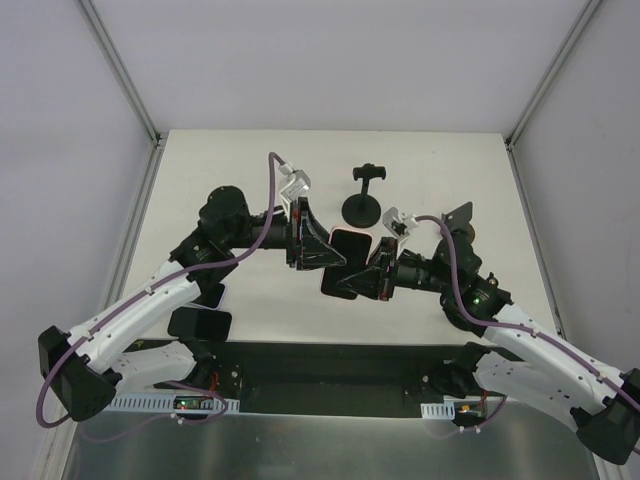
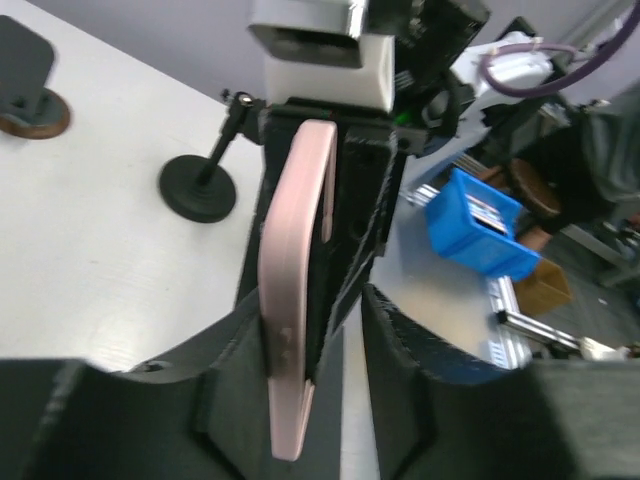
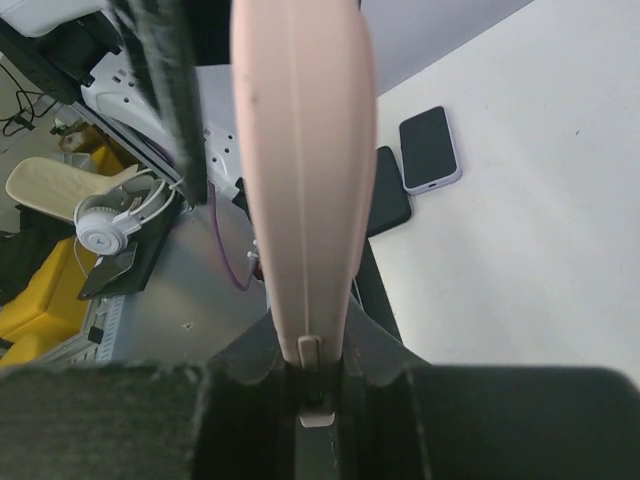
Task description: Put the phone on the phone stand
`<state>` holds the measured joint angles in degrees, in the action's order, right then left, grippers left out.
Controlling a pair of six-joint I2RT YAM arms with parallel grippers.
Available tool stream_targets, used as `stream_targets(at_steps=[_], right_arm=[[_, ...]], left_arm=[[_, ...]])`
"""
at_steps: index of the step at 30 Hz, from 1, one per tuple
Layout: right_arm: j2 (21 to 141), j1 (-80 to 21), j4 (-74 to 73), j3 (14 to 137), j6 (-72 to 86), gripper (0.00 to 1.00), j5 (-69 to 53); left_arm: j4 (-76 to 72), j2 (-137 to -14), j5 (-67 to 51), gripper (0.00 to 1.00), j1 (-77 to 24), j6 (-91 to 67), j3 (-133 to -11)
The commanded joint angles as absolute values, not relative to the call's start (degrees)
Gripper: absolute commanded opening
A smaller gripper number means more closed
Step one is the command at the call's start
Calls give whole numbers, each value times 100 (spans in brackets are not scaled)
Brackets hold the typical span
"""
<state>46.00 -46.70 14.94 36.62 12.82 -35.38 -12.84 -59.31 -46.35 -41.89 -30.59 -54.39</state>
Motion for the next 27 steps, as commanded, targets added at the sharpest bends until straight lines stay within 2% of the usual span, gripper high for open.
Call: stream_targets(at_steps=[1, 4, 7, 9, 10, 11, 14, 18, 22, 24, 27], right_arm=[[4395, -4649, 1759, 3726, 1258, 1, -3551], [4298, -4649, 1232, 3867, 1003, 1, -3551], [4245, -4649, 836, 3999, 853, 1, -3464], [4210, -4649, 329, 4166, 607, 1, -3079], [4193, -4649, 195, 4210, 528, 1, -2972], [4201, -4649, 2, 4306, 388, 1, -2866], [4289, -4649, -438, 4447, 212, 1, -2505], [4394, -4658, -299, 4465, 193, 1, -2742], [4377, -4650, -27, 4421, 220, 1, -3268], [4403, -4649, -26, 4430, 229, 1, -3515], [4430, -4658, -35, 4438, 229, 1, -3656]], left_arm=[[-1417, -6398, -5712, 42, -4192, -3394, -6292], [-1196, -6530, -6020, 48, -4184, -3296, -6425], [-1038, -6539, -5986, 50, -4184, -3235, -6477], [-749, -6513, -5557, 52, -4192, -3165, -6591], [-225, -6495, -4833, 54, -4192, -3068, -6653], [-28, -6486, -4460, 63, -4192, -3050, -6784], [580, -6504, -3859, 65, -4192, -2997, -6873], [563, -6600, -4130, 58, -4201, -2778, -6847], [343, -6776, -5114, 47, -4210, -2602, -6873], [19, -6794, -5544, 40, -4210, -2689, -6794], [-763, -6794, -6090, 37, -4262, -3022, -6601]])
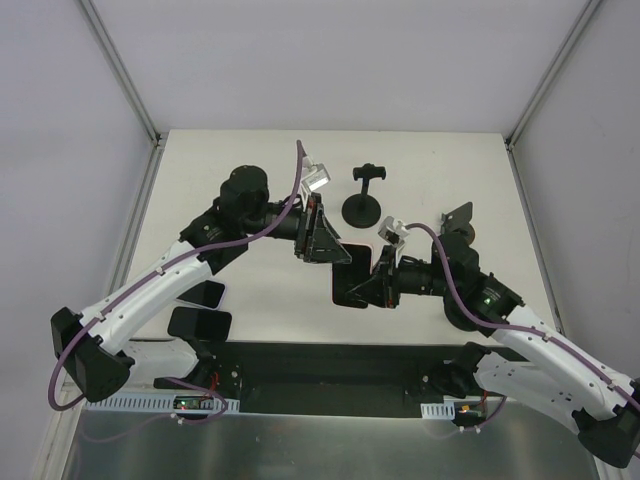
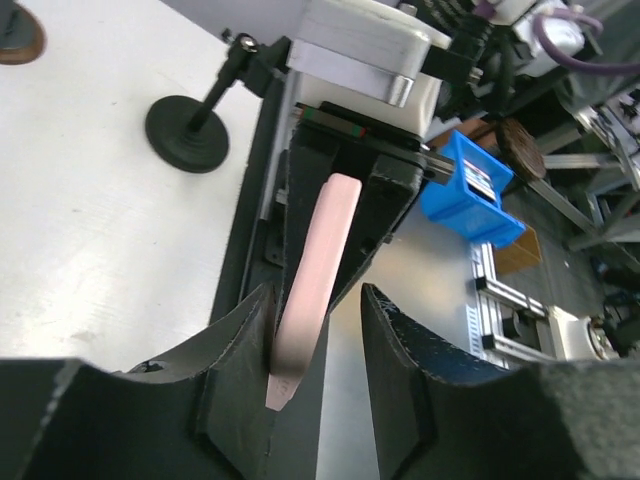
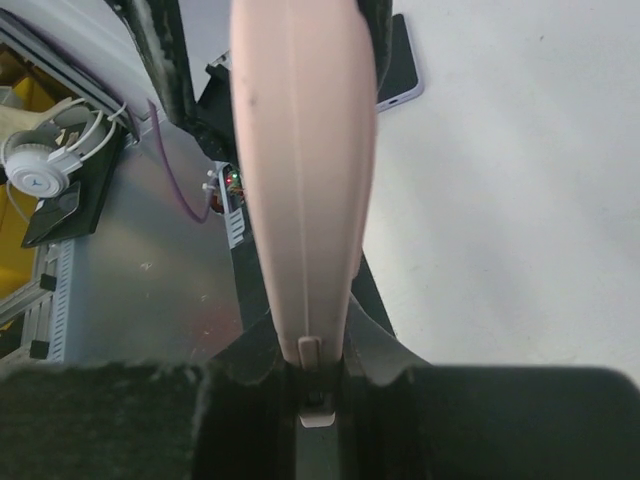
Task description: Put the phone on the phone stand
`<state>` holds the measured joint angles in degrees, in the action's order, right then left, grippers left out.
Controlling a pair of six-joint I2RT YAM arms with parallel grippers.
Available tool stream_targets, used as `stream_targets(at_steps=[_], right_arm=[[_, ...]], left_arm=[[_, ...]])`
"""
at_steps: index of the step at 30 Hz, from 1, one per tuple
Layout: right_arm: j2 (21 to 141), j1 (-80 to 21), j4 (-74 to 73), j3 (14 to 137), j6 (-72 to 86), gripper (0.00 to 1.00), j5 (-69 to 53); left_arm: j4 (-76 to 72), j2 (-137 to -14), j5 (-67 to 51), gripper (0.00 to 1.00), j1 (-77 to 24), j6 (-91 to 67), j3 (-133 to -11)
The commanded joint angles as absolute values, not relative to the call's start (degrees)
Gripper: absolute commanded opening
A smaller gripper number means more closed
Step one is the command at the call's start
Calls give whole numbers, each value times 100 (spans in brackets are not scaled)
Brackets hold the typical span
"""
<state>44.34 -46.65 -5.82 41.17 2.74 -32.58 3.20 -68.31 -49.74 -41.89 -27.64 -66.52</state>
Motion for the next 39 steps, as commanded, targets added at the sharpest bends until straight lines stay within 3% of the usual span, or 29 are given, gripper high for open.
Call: stream_targets(at_steps=[1, 6, 9, 13, 14, 15, 16, 17, 19, 20, 22, 23, 28, 34, 39], right_arm=[[4447, -4650, 130, 4438, 229, 1, -3700], [4561, -4650, 167, 4456, 229, 1, -3841], [4597, -4649, 202, 4500, 255, 1, -3928], [4667, -4658, 229, 4526, 273, 1, -3982], [4719, -4650, 211, 4535, 272, 7, -3929], [4737, -4649, 141, 4587, 255, 24, -3816], [4763, -4649, -129, 4614, 220, 45, -3632], [4781, -4649, -288, 4640, 185, 73, -3021], [4781, -4649, -753, 4658, 106, 92, -2271], [4799, -4649, -895, 4658, 88, 99, -1528], [4808, -4649, -1228, 4684, 184, 97, -220], [4808, -4649, -1335, 4676, 245, 96, 285], [5044, -4431, -2028, 4956, 859, 96, 2537], [5763, -3367, -2206, 5255, 809, 97, 1752], [6643, -2857, -2742, 6325, 423, 99, 1275]], left_arm=[[-921, -6803, -6178, 36, -4297, -3093, -6583], [-1204, -6960, -6591, 20, -4351, -3191, -6618], [-1222, -7022, -6671, 17, -4377, -3173, -6627], [-1213, -6979, -6716, 0, -4395, -3085, -6618], [-1187, -6926, -6619, 0, -4395, -2946, -6609], [-1065, -6769, -6453, 0, -4395, -2805, -6618], [-411, -6672, -5572, 0, -4395, -2569, -6766], [13, -6566, -5015, 0, -4395, -2018, -6881], [735, -6285, -3575, 0, -4395, -1610, -7205], [1191, -6215, -2115, 0, -4395, -1382, -7277], [1493, -6030, -701, 0, -4386, -1310, -7417], [1633, -5968, 585, 0, -4386, -1283, -7418], [1679, -5792, 2196, 0, -4368, -836, -7321], [1670, -5713, 1934, 0, -4351, -510, -7094], [1635, -5739, 1863, 0, -4289, -571, -6794]])
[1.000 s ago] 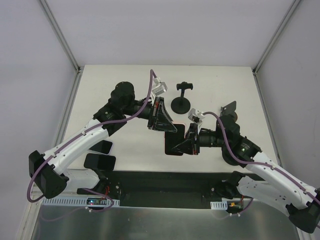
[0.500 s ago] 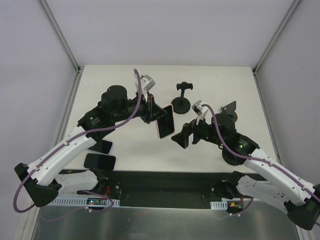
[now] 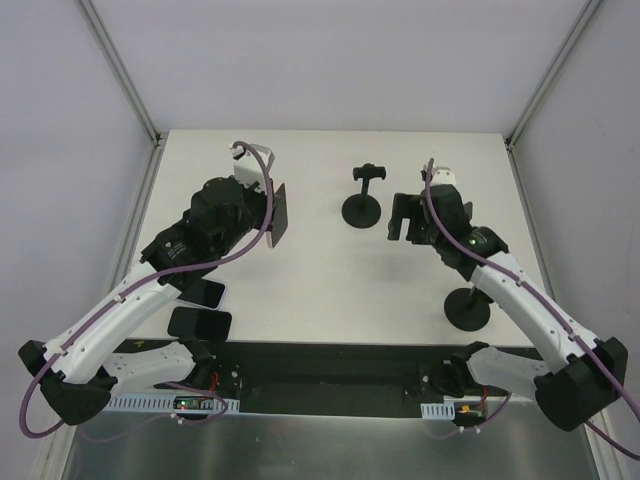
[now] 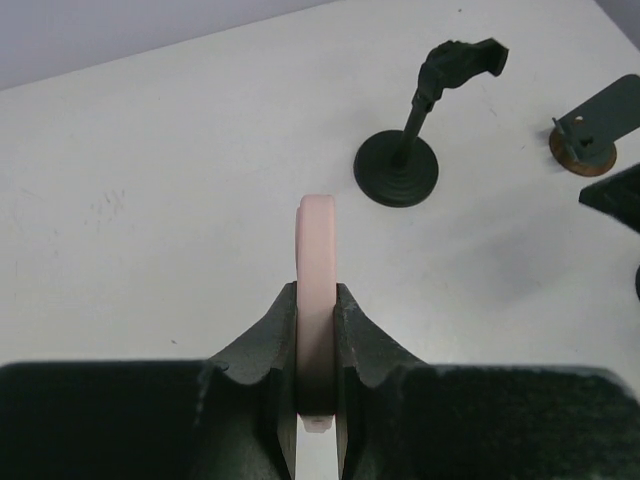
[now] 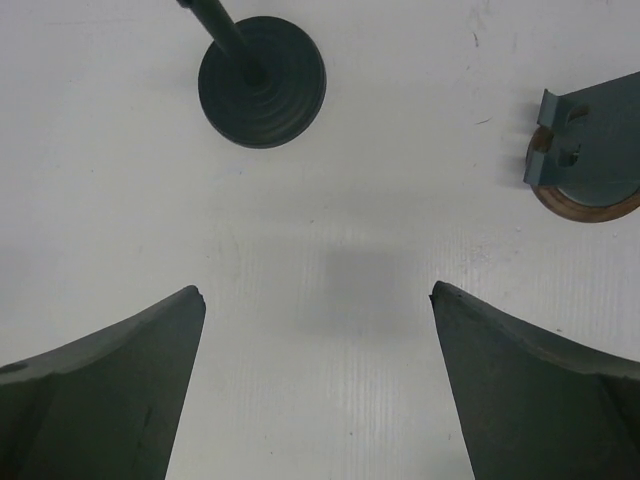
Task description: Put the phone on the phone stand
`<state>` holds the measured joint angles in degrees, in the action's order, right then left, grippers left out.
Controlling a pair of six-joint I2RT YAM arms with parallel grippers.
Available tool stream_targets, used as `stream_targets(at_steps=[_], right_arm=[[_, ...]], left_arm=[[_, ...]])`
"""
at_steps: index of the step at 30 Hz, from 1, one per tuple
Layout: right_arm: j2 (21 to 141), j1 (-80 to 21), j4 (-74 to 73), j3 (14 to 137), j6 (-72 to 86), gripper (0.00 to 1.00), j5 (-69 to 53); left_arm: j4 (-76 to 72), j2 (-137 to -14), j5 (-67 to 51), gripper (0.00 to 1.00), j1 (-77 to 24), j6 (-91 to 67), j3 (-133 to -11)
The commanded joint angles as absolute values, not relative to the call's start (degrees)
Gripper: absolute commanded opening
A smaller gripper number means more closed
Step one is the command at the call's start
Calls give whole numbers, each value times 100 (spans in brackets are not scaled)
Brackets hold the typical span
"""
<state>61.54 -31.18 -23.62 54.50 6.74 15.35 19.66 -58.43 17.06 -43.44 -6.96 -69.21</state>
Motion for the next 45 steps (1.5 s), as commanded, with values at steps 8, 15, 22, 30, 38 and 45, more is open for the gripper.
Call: stream_targets(at_steps=[8, 15, 22, 30, 38, 45], right_arm=[[8093, -2523, -2698, 7689, 149, 82, 598], [9236, -2522, -2951, 9034, 44, 62, 219], [9852, -2522, -3427, 9773, -228, 44, 474], [9975, -2514, -3621, 9879, -422, 28, 519], [10072, -2514, -3533, 10028, -712, 23, 484], [10239, -2514, -3665, 10397, -914, 25, 431]], left_arm=[[1329, -5520, 2732, 0, -4271, -641, -6417], [1064, -5484, 2917, 0, -4464, -668, -6144], [642, -5467, 3357, 0, -4904, -220, -5819], [422, -5414, 3428, 0, -5168, 88, -5678], [299, -5458, 3498, 0, -5256, 237, -5625], [246, -5537, 3612, 0, -5256, 386, -5590]])
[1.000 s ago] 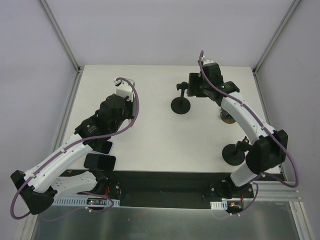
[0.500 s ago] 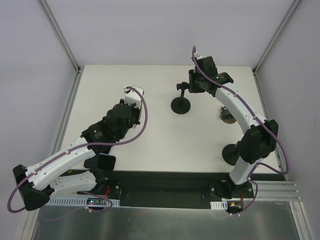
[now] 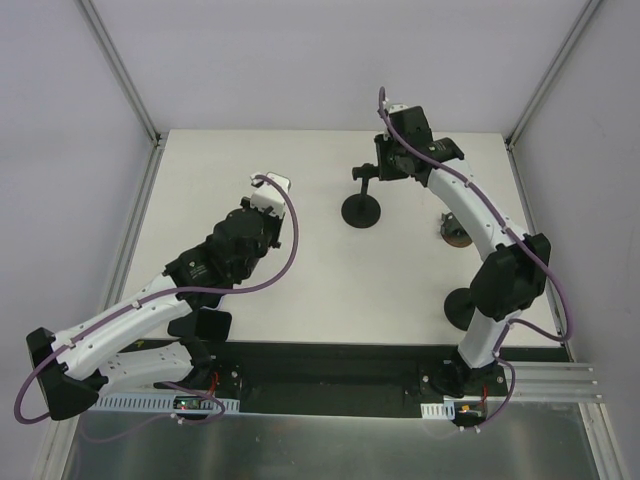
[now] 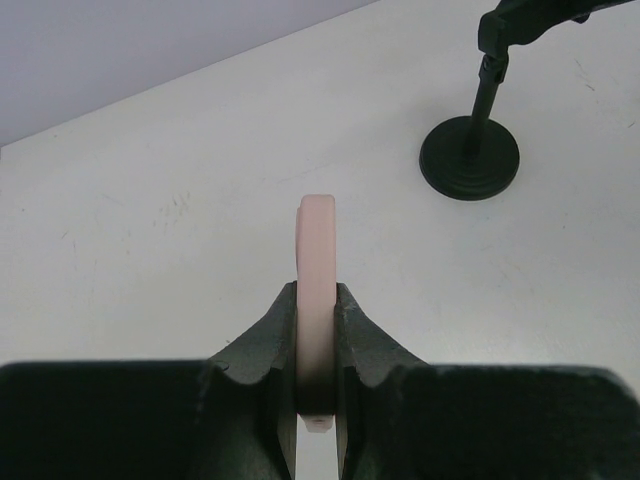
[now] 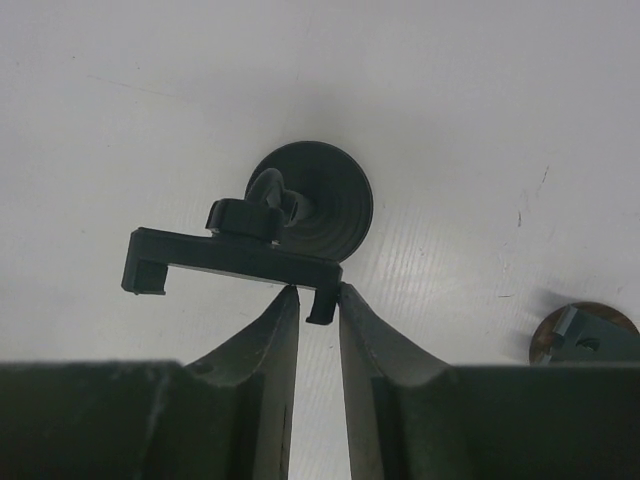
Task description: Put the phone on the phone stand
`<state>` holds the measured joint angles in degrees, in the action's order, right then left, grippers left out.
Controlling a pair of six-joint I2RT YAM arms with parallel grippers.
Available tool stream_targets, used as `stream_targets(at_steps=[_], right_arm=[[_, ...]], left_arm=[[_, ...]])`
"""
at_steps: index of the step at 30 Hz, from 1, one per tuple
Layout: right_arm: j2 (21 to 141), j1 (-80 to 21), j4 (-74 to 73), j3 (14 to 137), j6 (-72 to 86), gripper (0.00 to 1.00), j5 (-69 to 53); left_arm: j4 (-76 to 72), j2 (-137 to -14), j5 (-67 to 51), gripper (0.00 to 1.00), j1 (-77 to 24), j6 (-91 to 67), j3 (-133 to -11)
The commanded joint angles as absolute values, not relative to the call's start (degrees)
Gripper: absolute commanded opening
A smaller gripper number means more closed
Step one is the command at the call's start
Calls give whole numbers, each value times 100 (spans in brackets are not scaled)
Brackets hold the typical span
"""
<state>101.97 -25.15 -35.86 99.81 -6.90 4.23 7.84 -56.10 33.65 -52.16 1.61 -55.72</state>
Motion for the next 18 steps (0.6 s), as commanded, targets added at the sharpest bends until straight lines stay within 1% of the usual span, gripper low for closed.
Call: stream_targets(at_steps=[1, 3, 4, 7, 11, 14, 15, 18], right_arm=[[10274, -2522, -3665, 10424, -931, 24, 361], [10318, -2522, -3683, 10485, -958, 21, 290], [10379, -2514, -3709, 10555, -975, 13, 220], [10459, -2514, -3814, 10678, -1002, 1, 123], [10345, -2557, -3928, 10591, -1072, 1, -210], [10064, -2706, -4034, 10416, -1283, 1, -579], [9907, -2759, -4078, 10363, -1344, 1, -650], [9590, -3014, -4271, 10161, -1581, 1, -782]], left_arm=[[246, -5555, 3630, 0, -5247, 413, -5599], [237, -5616, 3656, 0, -5247, 466, -5607], [237, -5634, 3674, 0, -5247, 518, -5607], [237, -5687, 3665, 0, -5247, 597, -5599], [246, -5617, 3139, 0, -5238, 519, -5564], [299, -5555, 2323, 0, -5238, 404, -5572], [360, -5555, 1676, 0, -5238, 396, -5616], [457, -5528, 637, 0, -5238, 264, -5835]])
